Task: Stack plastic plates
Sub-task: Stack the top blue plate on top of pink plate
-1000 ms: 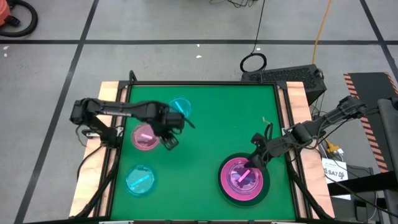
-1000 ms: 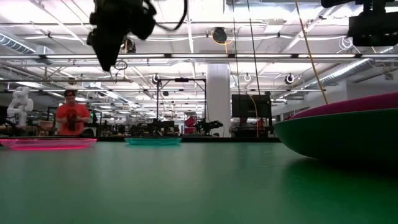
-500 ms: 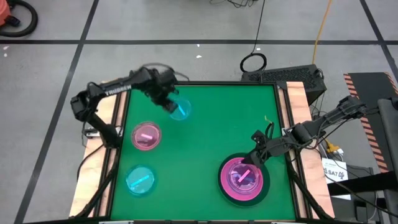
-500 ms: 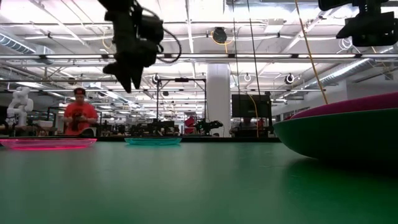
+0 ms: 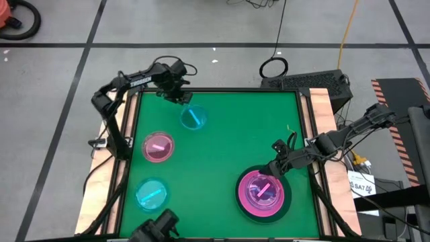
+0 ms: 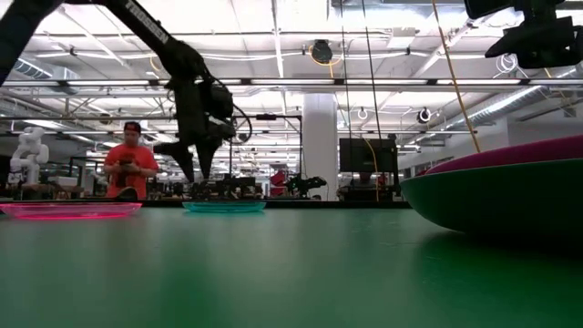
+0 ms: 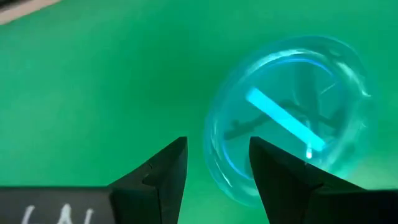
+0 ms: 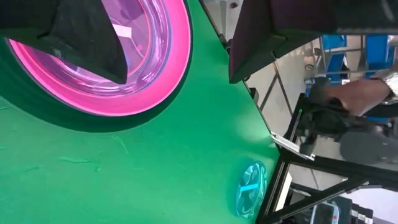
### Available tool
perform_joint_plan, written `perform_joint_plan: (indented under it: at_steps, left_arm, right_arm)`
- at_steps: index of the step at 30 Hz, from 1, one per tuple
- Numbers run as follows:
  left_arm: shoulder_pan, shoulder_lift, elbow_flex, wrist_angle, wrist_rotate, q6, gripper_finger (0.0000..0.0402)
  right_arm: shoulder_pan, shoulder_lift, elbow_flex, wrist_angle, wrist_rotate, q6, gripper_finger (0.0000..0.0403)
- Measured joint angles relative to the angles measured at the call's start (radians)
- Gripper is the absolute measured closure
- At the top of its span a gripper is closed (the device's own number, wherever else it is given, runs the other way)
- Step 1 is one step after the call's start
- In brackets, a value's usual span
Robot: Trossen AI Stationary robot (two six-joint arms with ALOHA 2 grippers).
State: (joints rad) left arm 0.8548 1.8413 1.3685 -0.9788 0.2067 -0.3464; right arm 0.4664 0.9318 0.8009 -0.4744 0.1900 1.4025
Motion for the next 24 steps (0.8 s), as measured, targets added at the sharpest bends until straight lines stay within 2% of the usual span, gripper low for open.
perform_joint_plan:
  at_steps: [6, 24]
  left_arm:
    - [0.0, 0.078, -0.001, 0.016, -0.001, 0.04, 0.0222]
    - [-0.005, 0.168, 0.0, 0.109, 0.004, 0.091, 0.0222]
  right_arm:
    - [0.0, 0.0, 0.0, 0.0, 0.023, 0.0, 0.0131]
    - [0.0, 0.0, 0.0, -0.016, 0.027, 0.0, 0.0131]
